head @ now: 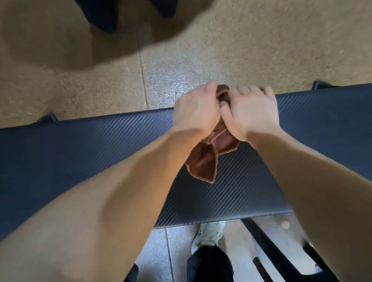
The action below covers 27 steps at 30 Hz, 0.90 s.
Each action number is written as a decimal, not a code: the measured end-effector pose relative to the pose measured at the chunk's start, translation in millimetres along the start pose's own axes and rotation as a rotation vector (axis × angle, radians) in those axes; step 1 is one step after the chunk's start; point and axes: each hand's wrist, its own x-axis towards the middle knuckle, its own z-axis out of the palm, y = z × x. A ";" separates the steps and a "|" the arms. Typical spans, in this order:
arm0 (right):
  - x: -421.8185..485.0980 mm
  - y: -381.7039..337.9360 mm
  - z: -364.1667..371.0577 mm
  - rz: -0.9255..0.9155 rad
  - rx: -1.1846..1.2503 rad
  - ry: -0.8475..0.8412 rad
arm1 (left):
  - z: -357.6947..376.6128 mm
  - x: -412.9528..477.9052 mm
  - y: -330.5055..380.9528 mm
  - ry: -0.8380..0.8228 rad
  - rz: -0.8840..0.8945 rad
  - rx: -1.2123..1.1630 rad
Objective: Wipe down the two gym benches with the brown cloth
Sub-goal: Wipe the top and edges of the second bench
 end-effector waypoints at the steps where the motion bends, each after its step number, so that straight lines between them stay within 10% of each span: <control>1: -0.1 -3.6 1.2 0.026 0.001 0.002 | -3.4 -1.1 -6.7 0.001 0.014 0.009; 8: -0.2 -52.3 2.3 -0.048 0.071 -0.014 | -26.3 -19.0 -47.6 -0.001 -0.123 0.065; 19: -1.8 161.0 12.9 0.096 -0.037 -0.022 | 53.8 56.4 136.3 -0.099 0.005 -0.031; 27: -17.4 83.8 5.6 0.119 0.185 -0.026 | 20.8 12.7 91.3 -0.005 -0.101 -0.021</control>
